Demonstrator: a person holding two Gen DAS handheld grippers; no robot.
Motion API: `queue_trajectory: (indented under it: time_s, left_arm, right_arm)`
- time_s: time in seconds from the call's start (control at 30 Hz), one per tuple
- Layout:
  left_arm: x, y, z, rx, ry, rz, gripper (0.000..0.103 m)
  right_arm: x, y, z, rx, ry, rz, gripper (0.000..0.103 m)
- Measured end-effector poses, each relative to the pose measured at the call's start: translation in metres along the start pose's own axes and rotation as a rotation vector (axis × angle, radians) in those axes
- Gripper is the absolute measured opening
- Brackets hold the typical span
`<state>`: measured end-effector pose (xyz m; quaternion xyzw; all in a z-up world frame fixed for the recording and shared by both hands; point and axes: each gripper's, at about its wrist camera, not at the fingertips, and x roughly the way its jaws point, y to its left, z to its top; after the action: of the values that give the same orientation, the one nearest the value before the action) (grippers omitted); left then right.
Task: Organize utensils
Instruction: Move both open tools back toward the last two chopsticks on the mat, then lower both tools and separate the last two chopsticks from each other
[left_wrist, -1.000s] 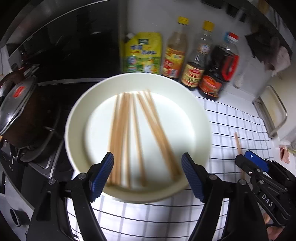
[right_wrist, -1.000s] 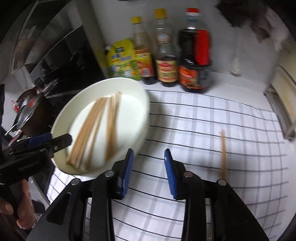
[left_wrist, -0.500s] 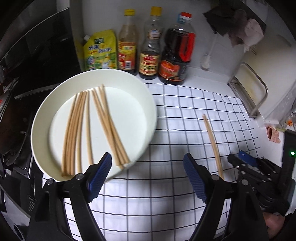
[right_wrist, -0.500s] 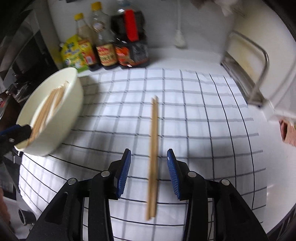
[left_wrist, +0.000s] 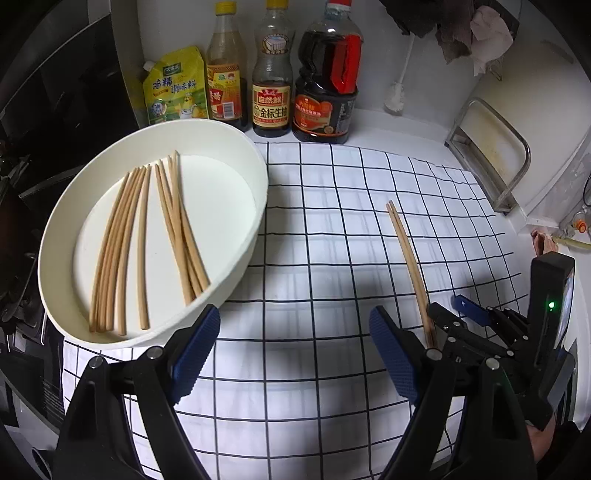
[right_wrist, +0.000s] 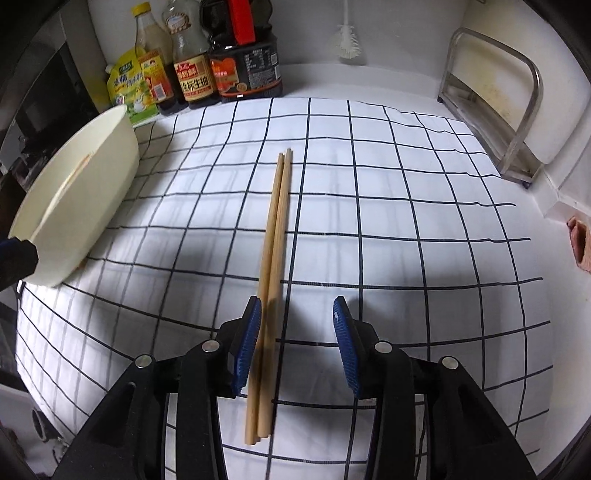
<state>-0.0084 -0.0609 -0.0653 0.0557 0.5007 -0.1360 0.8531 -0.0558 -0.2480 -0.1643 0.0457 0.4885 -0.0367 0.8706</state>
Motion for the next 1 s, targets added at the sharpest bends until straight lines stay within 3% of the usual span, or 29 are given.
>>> queue_trajectory:
  time_s: [0.43,0.53,0.67,1.0]
  left_arm:
    - [0.011,-0.013,-0.001,0.0,0.018,0.002,0.081]
    - [0.016,-0.019,-0.001,0.008,0.028,-0.001,0.081]
    - [0.025,-0.029,-0.001,0.016,0.029,-0.011,0.081]
    - [0.055,-0.066,-0.003,0.052,0.054,-0.047,0.081]
  right_arm:
    - [0.01,0.008,-0.007,-0.089,0.0,0.001,0.039]
    - [0.01,0.01,-0.006,-0.109,-0.007,0.007,0.031]
    - [0.01,0.009,-0.004,-0.133,-0.007,0.021,0.007]
    - [0.003,-0.033,-0.009,-0.064,-0.017,0.02,0.006]
